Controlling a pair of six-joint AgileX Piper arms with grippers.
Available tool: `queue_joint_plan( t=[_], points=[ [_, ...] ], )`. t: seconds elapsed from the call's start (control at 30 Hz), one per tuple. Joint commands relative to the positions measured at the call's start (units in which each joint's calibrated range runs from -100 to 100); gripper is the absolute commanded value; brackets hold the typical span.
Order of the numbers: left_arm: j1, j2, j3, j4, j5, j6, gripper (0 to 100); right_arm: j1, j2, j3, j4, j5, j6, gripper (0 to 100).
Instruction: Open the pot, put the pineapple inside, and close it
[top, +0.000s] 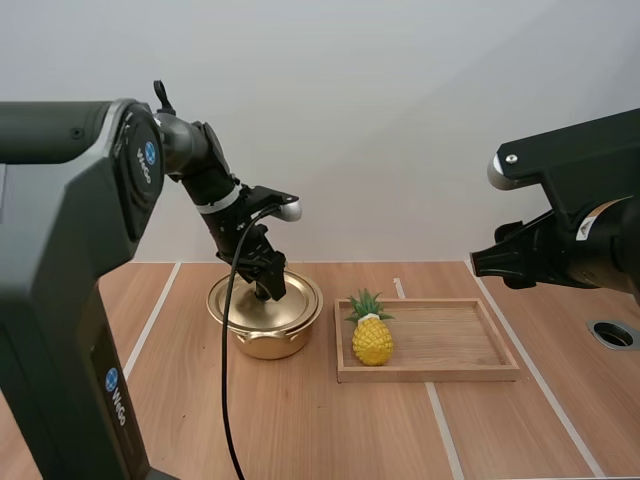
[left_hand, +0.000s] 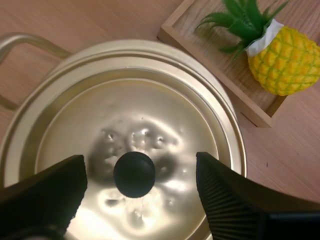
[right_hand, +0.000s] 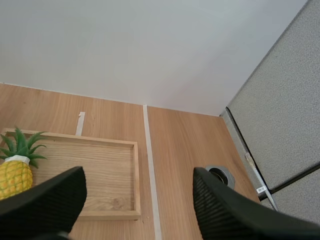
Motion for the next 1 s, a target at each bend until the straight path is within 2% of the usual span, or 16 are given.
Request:
queue_joint_plan(
  t=[0.0,0.37,0.4,0.47,0.53,0.57,0.73,0.97],
  points=[
    [-0.20,0.57,0.18,-1.42,0.00,-0.49,100,-0.19,-0.16,-0.44,0.03,0.33,-0.45,100],
    [-0.20,0.86,0.18,-1.31,0.00,-0.46,100,-0.19,-0.16,-0.44,0.03,0.53,-0.45,100],
    [-0.20,0.86,0.18,-0.81,0.00,-0.83,88,-0.19,-0.16,-0.44,0.03,0.53,-0.45,100],
    [-0.20,0.86,0.18,0.04,0.00,-1.81,52,-0.19,-0.16,-0.44,0.03,0.53,-0.45,100],
    [-0.20,0.86,0.18,1.85,0.00,-3.45,3,-0.19,-0.16,-0.44,0.03,0.53,-0.45,100],
    [-0.20,0.86,0.18,2.98,0.00,-3.60,0,-0.19,-0.16,-0.44,0.03,0.53,-0.45,100],
    [-0.20,0.86,-0.19,4.11,0.00,-3.60,0,-0.19,-0.16,-0.44,0.03,0.53,-0.45,100],
    [-0.20,-0.29,-5.27,1.27,0.00,-3.80,0,-0.19,-0.16,-0.44,0.03,0.53,-0.45,100]
  ],
)
